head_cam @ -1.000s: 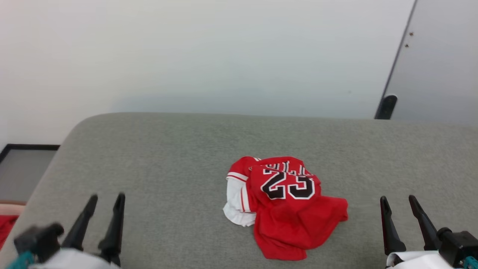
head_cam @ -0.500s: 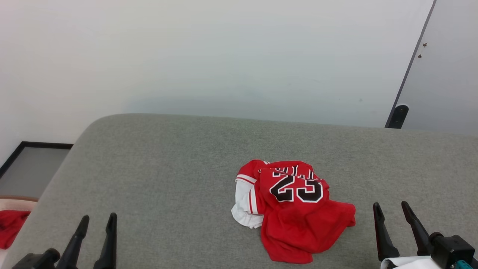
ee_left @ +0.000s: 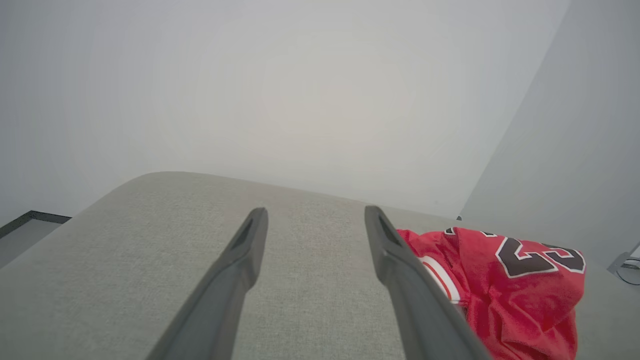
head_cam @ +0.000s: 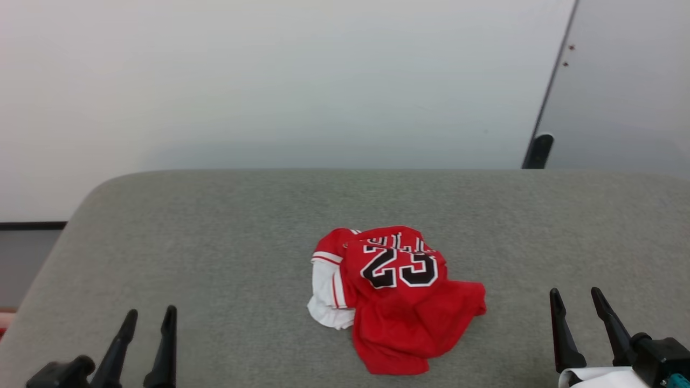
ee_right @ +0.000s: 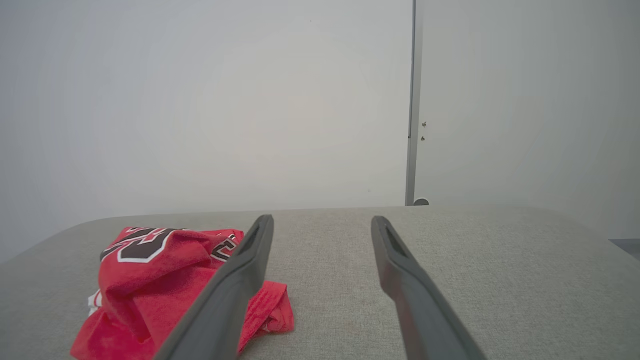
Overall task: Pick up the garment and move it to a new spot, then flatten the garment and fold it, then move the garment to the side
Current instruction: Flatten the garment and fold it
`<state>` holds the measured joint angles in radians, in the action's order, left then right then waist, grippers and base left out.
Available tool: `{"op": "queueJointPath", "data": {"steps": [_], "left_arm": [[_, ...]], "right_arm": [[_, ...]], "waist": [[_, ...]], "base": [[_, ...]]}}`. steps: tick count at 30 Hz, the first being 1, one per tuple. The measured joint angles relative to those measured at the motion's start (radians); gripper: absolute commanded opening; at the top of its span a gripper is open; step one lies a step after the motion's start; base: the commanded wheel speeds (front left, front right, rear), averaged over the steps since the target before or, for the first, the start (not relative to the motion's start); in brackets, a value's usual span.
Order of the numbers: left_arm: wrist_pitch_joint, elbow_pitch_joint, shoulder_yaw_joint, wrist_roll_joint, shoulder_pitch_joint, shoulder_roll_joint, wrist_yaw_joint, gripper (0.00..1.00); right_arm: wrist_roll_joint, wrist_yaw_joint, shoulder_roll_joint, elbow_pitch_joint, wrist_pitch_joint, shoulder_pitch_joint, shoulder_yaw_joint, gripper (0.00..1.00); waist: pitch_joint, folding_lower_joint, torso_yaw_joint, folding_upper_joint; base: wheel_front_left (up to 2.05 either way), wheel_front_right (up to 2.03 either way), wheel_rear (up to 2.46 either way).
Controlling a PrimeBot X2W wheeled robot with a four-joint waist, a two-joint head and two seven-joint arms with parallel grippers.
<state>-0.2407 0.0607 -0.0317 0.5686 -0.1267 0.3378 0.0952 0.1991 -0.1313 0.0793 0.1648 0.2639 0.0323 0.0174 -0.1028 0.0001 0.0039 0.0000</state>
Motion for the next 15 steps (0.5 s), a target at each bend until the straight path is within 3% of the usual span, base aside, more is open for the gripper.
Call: {"op": "queueJointPath", "data": {"steps": [5,13,15], "left_arm": [[0.104,0.000,-0.015,0.047,0.050,0.011,-0.001,1.00],[0.546,0.009,-0.067,0.166,0.263,0.136,0.001,1.00],[0.667,0.023,-0.080,0.204,0.317,0.153,-0.018,1.00]], "right_arm": [[0.000,0.000,-0.001,-0.006,0.000,-0.010,-0.013,1.00],[-0.007,0.000,0.001,-0.007,0.000,-0.046,-0.030,1.00],[-0.007,0.000,0.000,-0.007,0.000,-0.057,-0.040,1.00]], "waist": [[0.015,0.0000,-0.035,0.0000],[0.060,0.0000,-0.065,0.0000],[0.072,0.0000,-0.072,0.0000]], "base": [[0.00,0.00,0.00],[0.00,0.00,0.00],[0.00,0.00,0.00]]}}
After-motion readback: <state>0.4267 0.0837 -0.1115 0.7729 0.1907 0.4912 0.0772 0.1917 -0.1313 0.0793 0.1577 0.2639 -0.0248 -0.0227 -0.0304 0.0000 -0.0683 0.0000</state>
